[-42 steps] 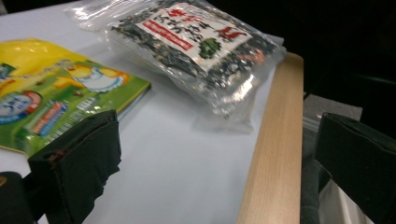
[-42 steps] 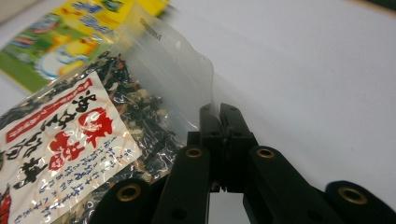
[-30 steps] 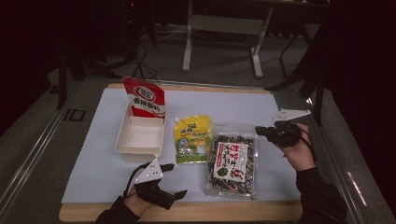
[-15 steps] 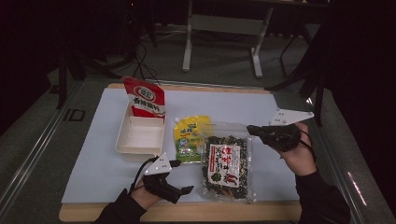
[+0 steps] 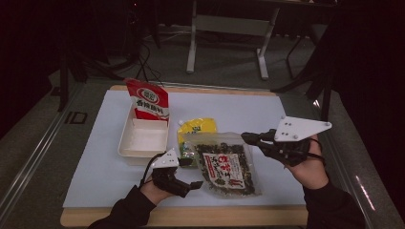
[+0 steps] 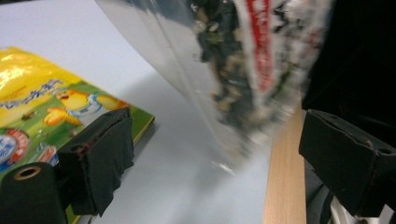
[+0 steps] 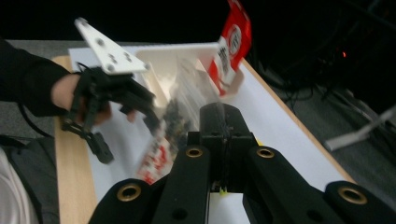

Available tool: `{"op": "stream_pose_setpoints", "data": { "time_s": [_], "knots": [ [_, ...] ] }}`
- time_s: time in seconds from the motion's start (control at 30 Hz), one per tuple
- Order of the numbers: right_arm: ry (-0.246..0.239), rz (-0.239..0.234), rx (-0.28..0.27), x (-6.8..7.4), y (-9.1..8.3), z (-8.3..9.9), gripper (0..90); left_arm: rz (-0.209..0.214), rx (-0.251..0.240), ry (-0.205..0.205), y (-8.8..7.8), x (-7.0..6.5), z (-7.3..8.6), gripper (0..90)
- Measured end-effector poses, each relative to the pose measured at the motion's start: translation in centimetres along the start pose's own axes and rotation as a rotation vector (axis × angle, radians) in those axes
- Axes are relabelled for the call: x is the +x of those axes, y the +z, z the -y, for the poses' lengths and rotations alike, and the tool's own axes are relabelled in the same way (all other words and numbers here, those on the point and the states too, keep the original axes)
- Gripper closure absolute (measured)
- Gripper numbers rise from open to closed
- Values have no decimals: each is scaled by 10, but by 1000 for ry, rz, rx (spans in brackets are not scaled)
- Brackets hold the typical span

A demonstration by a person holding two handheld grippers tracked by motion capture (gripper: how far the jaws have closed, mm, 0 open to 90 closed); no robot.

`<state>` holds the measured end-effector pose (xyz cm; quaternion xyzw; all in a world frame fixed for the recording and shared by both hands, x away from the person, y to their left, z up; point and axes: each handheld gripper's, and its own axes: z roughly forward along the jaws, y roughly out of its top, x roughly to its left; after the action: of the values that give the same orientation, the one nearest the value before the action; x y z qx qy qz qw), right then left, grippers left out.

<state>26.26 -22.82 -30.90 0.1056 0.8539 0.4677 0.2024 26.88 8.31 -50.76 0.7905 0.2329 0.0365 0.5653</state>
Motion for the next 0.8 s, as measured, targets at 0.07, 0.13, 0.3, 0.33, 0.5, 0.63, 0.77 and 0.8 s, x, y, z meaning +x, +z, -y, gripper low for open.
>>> {"op": "stream_pose_setpoints", "data": {
  "time_s": [0.07,0.13,0.3,0.33,0.5,0.63,0.77,0.8],
  "knots": [
    [-13,0,-3,2,0,-4,897,-3,-15,5,-2,0,-1,126],
    [-42,-3,-3,6,3,-12,898,-13,-28,1,-4,1,-1,151],
    [-81,-16,-7,10,8,-28,897,-42,-86,-11,-15,6,-3,152],
    [-85,-25,-11,11,9,-30,897,-45,-92,-14,-17,7,-3,153],
    [-99,-50,-13,14,17,-38,897,42,-137,-46,-25,11,-2,158],
    [-91,-81,-6,15,24,-37,897,176,-168,-59,-27,10,-4,257],
    [-76,-82,-11,13,25,-34,897,176,-143,-36,-28,7,-6,410],
    [-67,-82,-15,12,24,-33,897,181,-143,-33,-28,5,-6,472]
  ]
}}
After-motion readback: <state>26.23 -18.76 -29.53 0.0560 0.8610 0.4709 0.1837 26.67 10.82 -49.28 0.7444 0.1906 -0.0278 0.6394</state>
